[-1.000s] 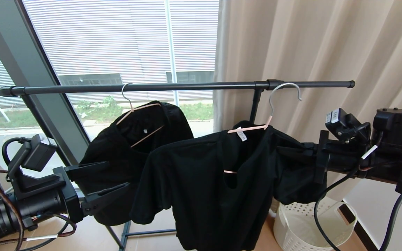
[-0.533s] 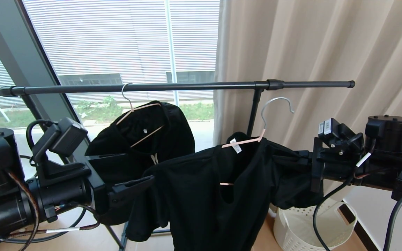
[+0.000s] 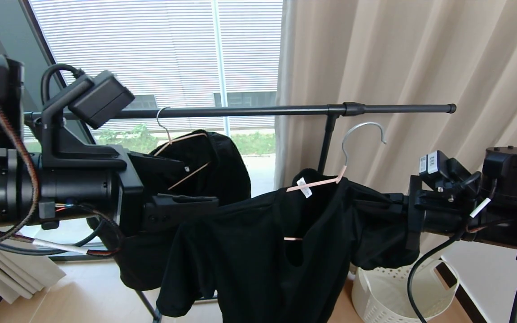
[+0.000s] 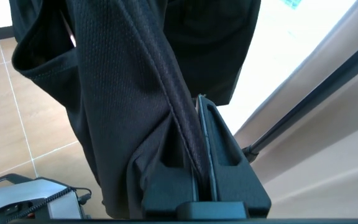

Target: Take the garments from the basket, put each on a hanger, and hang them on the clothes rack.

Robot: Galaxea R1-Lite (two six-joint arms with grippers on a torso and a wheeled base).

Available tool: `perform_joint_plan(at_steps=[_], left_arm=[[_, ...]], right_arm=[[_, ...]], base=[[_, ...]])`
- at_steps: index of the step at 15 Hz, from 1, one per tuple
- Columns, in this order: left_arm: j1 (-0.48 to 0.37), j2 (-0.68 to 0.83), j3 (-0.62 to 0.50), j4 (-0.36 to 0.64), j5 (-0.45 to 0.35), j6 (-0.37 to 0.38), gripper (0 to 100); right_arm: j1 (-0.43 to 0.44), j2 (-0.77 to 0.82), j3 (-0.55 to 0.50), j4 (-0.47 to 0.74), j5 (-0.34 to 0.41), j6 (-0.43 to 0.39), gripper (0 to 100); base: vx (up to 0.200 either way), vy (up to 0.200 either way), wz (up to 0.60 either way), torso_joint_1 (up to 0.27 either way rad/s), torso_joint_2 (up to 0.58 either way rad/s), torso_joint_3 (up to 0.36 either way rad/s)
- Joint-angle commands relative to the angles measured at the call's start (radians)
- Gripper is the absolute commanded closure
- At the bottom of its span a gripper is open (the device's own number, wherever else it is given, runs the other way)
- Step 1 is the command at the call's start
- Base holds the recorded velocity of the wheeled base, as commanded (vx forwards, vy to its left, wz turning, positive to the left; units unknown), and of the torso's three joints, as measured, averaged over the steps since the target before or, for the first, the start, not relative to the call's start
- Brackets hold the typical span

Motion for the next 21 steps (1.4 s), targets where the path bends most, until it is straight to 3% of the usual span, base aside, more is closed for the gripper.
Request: perform_joint_plan(at_steps=[1, 6, 11, 21], left_arm=[[-0.043, 0.083, -0.051, 0.010, 0.001, 0.043, 0], [-0.107, 0.166, -0.077, 0.011, -0.002, 0.150, 0], [-0.165, 0.174, -0.073, 0.010, -0.005, 0.166, 0], [-0.178, 0.226, -0.034, -0.027, -0.005, 0.164, 0]], right_arm=[[0.025, -0.025, 0.007, 0.002, 0.001, 0.000, 100], [0.054, -0.013, 0.012, 0.002, -0.002, 0.000, 100], [0.056, -0.016, 0.015, 0.002, -0.002, 0.000, 100], [0.105, -0.036, 0.026, 0.004, -0.011, 0.000, 100]], base=[[0.000, 0.000, 0.00, 0.000, 0.00, 0.000], [0.000, 0.000, 0.00, 0.000, 0.00, 0.000], [0.000, 0.000, 0.00, 0.000, 0.00, 0.000], [0.000, 0.000, 0.00, 0.000, 0.00, 0.000]])
